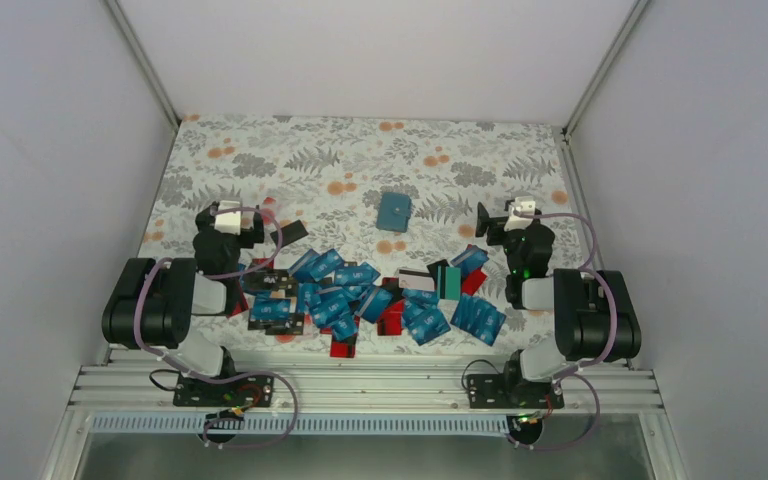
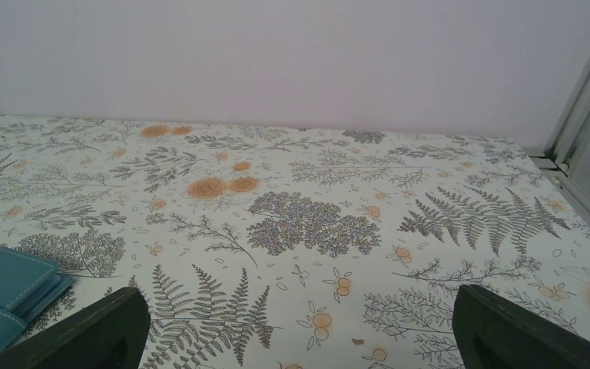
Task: Put the credit cards into the card holder
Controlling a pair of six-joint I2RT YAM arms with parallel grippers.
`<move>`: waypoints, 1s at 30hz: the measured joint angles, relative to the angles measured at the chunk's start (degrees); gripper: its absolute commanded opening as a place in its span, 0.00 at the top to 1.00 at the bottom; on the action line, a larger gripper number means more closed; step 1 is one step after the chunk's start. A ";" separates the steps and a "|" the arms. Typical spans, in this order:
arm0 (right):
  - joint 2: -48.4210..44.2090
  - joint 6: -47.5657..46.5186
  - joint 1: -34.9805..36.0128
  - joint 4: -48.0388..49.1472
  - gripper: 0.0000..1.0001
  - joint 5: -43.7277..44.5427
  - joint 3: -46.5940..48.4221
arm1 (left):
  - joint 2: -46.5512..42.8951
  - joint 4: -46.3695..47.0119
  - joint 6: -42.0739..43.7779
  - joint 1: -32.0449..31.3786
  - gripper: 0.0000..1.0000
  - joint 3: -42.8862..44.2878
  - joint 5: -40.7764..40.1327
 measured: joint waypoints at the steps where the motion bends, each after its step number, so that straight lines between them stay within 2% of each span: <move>1: 0.00 0.00 0.00 0.00 0.00 0.00 0.00 | 0.00 0.00 0.00 0.00 0.00 0.00 0.02; 11: 0.00 -0.02 0.00 0.00 0.00 0.00 0.00 | 0.00 0.00 0.02 -0.02 0.00 0.00 0.02; 14: 0.00 0.00 0.00 -0.11 0.00 0.00 0.02 | -1.70 -3.69 0.15 -0.76 0.00 0.85 -0.63; 17: -0.33 0.00 -0.02 -6.10 0.00 0.28 3.30 | -5.66 -15.82 -2.10 -2.03 0.00 7.30 -3.67; 22: -2.86 0.28 -0.02 -19.10 0.00 0.48 14.62 | -8.63 -37.09 -9.51 -2.69 0.00 24.61 -7.63; 27: -5.55 1.53 -0.02 -33.62 0.00 -1.11 27.58 | -10.80 -54.16 -16.98 -2.93 0.00 33.51 -8.81; 30: -4.90 5.29 -0.09 -40.79 0.00 -4.02 34.84 | -10.08 -61.66 -20.22 -2.19 0.00 37.48 -5.55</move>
